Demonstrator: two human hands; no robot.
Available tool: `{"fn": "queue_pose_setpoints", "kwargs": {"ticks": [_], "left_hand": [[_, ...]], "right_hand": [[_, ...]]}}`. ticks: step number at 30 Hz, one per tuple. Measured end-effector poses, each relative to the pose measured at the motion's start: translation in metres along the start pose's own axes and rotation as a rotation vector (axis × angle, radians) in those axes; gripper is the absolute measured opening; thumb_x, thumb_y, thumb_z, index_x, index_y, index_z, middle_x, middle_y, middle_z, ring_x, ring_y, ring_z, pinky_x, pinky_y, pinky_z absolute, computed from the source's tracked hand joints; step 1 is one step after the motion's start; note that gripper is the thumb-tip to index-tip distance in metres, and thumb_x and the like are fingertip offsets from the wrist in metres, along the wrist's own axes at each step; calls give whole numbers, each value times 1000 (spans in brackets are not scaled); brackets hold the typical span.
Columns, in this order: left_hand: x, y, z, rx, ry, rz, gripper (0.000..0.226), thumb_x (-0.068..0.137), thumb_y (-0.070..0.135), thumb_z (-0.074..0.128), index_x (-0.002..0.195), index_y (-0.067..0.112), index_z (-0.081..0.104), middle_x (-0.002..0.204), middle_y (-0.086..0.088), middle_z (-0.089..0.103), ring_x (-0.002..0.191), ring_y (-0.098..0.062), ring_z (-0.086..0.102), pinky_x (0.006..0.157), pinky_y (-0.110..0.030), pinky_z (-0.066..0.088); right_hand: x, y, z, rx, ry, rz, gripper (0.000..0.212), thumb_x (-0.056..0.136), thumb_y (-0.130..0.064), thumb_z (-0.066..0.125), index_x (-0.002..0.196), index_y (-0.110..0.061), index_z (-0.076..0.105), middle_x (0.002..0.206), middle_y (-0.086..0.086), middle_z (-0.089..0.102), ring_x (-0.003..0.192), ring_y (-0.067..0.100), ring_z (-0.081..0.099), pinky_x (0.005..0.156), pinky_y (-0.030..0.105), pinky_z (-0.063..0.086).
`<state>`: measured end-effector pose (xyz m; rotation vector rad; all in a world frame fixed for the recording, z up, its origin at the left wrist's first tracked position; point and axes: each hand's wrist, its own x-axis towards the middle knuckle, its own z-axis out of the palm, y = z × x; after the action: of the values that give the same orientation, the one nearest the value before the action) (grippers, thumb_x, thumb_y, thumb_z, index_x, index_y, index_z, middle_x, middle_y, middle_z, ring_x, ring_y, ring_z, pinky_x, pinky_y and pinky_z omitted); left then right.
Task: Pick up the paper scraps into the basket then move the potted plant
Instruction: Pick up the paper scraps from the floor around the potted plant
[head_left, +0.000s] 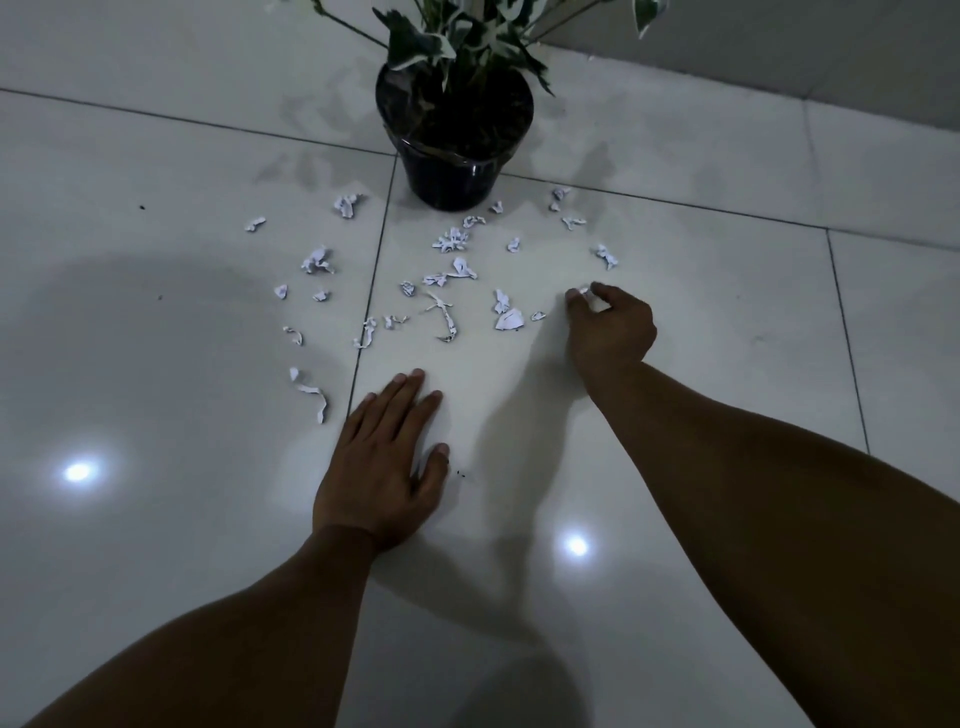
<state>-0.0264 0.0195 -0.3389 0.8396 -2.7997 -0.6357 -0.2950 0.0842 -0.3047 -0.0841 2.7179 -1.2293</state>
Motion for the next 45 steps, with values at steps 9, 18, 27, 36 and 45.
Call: {"fn": "queue_pose_setpoints", "kwargs": {"ticks": [9,18,27,36,45], "left_hand": [[0,0,-1,1,-18,3,59,95,42,46,150,21,43,164,2,27,152,-14,22,124,-39,18],[0,1,-2,0,-4,4,58,95,42,45,149,21,45,163,2,28,152,-14,23,124,-38,18],[0,1,-1,18,-5,5,59,95,42,45,150,20,44,164,2,27,152,-13,21,124,-38,18],[0,0,-2,0,-9,4,59,95,42,46,150,21,44,164,2,27,152,-13,22,123,-39,19],[0,-1,-2,-12,-11,-6,61,93,40,53,150,21,44,164,2,27,152,-12,20,123,-38,19]], "right_hand": [[10,-10,-9,368,69,396,27,86,-23,51,63,-10,59,60,0,50,56,18,44,56,30,31],[11,-18,-37,1043,-295,501,13,66,-21,45,59,-14,38,62,8,43,44,18,29,46,20,15],[7,-25,-28,722,-249,540,16,92,-13,56,76,-11,53,56,3,41,37,14,29,40,21,19],[33,-13,-15,244,-157,258,26,100,-18,44,102,-7,67,76,8,60,64,22,57,53,23,35],[55,-26,-15,-8,-64,47,23,89,-28,69,106,-15,78,79,-6,75,82,7,68,52,-7,30]]}}
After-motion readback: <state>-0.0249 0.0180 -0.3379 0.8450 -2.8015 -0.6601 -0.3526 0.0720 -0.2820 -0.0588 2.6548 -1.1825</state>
